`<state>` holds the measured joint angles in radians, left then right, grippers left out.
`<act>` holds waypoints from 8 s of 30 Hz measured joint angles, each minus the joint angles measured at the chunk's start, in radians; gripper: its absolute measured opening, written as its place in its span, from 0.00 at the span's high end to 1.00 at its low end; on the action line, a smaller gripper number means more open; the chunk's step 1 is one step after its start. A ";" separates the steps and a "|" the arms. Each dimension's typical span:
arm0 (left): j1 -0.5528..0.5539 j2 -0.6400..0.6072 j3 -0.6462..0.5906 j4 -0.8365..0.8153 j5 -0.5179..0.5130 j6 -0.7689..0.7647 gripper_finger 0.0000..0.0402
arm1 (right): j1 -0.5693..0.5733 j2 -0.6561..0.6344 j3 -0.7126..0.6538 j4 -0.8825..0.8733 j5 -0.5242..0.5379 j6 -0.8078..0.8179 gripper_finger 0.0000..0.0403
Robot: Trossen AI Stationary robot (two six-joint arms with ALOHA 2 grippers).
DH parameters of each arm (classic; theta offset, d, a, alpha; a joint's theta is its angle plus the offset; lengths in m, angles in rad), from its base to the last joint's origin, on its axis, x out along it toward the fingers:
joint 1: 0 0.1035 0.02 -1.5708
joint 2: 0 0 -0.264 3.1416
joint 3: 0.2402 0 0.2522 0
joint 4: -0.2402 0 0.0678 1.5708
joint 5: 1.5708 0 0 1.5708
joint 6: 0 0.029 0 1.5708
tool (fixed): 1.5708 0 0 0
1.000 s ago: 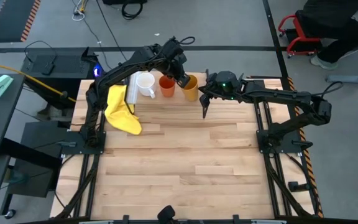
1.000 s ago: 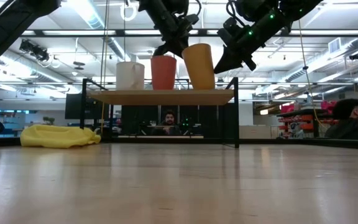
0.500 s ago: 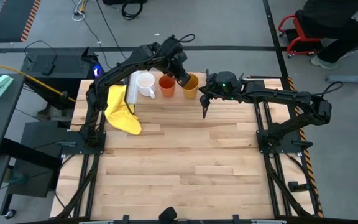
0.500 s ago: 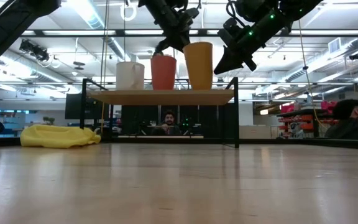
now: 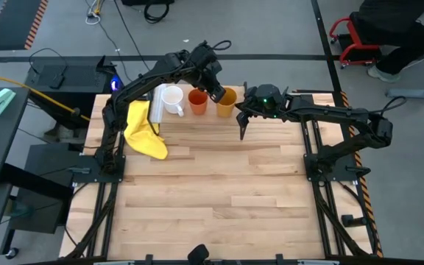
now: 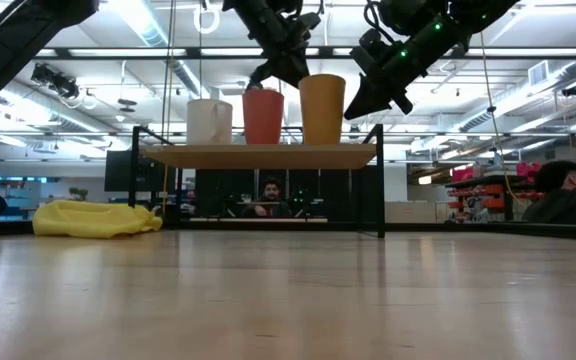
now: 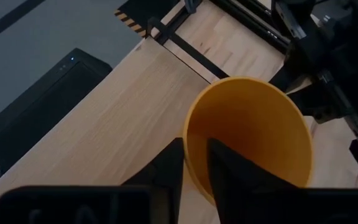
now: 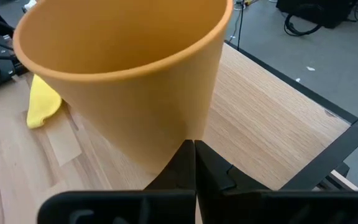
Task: Stack small to large cups/mugs on shelf
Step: Put the yellow cup on the shelf, then return to home position
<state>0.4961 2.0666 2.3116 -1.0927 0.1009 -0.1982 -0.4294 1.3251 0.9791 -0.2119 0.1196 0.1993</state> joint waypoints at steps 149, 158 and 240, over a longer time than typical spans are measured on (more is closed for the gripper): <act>-0.884 -1.126 -1.435 0.764 -0.661 -0.097 0.82 | 0.730 -0.419 -0.037 -0.347 0.167 0.081 0.96; -0.853 -1.280 -1.655 0.889 -0.637 -0.081 0.81 | 0.736 -0.645 -0.087 -0.277 0.162 0.065 0.96; -0.840 -2.061 -1.978 0.885 -0.485 0.074 0.80 | 0.766 -1.325 -0.796 0.226 -0.028 0.027 0.96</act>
<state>-0.3443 0.0054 0.3339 -0.2075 -0.3843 -0.1238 0.3363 -0.0002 0.1827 0.0138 0.0913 0.2260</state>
